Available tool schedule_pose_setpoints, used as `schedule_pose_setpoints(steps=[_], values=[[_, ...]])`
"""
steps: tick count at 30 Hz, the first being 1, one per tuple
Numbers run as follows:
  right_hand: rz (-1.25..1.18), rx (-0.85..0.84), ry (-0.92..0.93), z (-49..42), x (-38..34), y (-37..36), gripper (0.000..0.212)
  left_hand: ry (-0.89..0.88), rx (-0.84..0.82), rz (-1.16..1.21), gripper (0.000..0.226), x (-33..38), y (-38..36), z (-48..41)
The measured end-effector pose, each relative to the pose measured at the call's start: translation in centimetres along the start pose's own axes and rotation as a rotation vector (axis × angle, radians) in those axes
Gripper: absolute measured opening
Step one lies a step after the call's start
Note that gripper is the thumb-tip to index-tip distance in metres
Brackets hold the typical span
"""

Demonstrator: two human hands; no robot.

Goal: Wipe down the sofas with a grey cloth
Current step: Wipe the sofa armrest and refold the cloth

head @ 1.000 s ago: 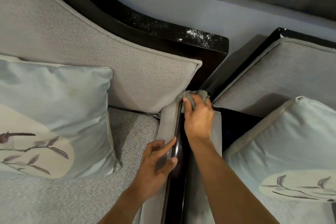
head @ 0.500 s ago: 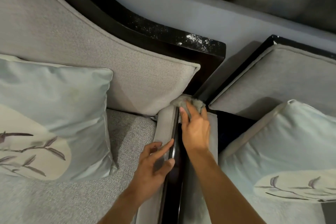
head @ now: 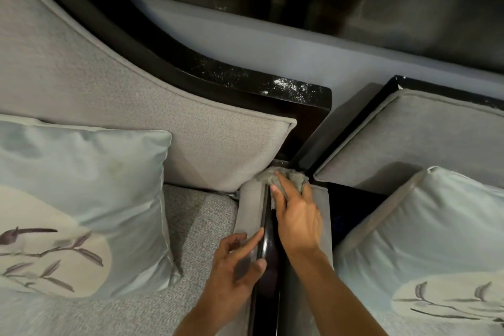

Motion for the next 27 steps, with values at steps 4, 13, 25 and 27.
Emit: schedule_pose_setpoints(steps=[4, 13, 25, 27], values=[[-0.026, 0.023, -0.008, -2.1, -1.1, 0.4, 0.041, 0.028, -0.037, -0.022, 0.052, -0.6, -0.2, 0.0], [-0.034, -0.014, -0.044, -0.9, -0.1, -0.1, 0.043, 0.019, -0.015, 0.010, 0.051, 0.0, 0.0, 0.1], [-0.046, -0.079, 0.001, -1.4, 0.3, -0.4, 0.046, 0.058, -0.045, 0.027, 0.047, -0.3, -0.3, 0.3], [-0.079, -0.092, -0.011, -3.0, -0.3, -0.3, 0.044, 0.055, -0.045, 0.041, 0.046, -0.1, -0.3, 0.3]])
Point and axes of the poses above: each hand's wrist, its own z-axis away from the middle knuckle, its own y-axis out of the back of the hand, x = y × z, the point moved 8 cm from there along -z, towards the middle knuckle, and after that the axes turned 1 degree about z, right-handed, at the moved point
